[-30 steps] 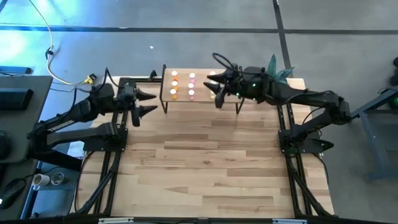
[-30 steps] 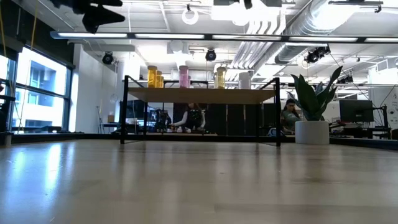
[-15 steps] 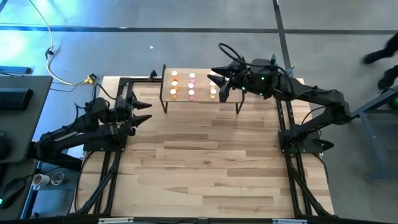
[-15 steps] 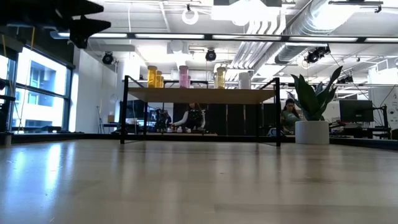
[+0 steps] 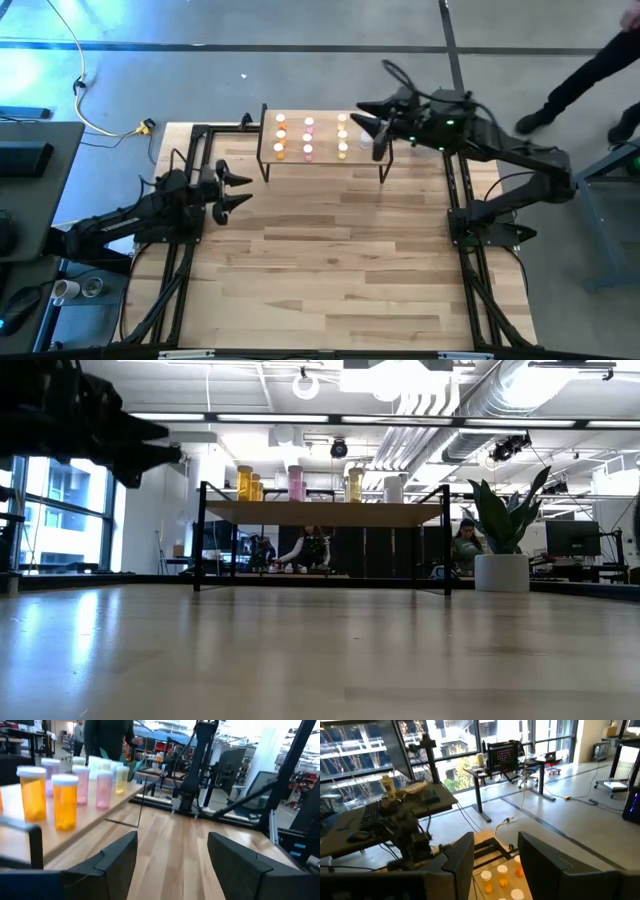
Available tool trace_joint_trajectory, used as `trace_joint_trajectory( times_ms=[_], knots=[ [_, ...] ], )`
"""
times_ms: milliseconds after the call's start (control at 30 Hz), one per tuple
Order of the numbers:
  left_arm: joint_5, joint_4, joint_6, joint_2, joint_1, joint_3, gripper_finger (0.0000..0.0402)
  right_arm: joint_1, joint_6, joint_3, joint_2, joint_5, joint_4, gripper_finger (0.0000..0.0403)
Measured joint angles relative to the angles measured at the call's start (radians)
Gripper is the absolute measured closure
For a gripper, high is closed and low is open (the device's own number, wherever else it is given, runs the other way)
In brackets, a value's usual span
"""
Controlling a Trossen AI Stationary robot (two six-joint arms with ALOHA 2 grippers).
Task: Pick and place medicine bottles onto shelf by color
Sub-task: Return to Home Position
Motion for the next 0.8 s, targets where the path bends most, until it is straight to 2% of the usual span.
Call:
trace_joint_trajectory(
  times_ms=[100, 333, 567, 667, 800],
  knots=[
    [0.0, 0.022, 0.002, -0.001, 0.0, -0.043, 0.0176, 0.0, -0.013, 0.0, -0.051, 0.002, -0.037, 0.0258],
    [0.0, 0.0, 0.014, 0.012, 0.0, -0.041, 0.0213, 0.0, -0.058, 0.0, -0.175, 0.097, -0.205, 0.0258],
    [-0.006, -0.012, -0.043, 0.013, 0.0, -0.041, 0.0245, 0.0, -0.031, -0.003, -0.246, 0.097, -0.511, 0.0258],
    [-0.016, -0.012, -0.047, 0.013, 0.0, -0.041, 0.0266, 0.0, -0.028, -0.085, -0.277, 0.096, -0.509, 0.0258],
    [-0.023, -0.013, -0.047, 0.013, 0.0, -0.041, 0.0311, 0.0, -0.021, -0.296, -0.365, 0.094, -0.39, 0.0258]
  ],
)
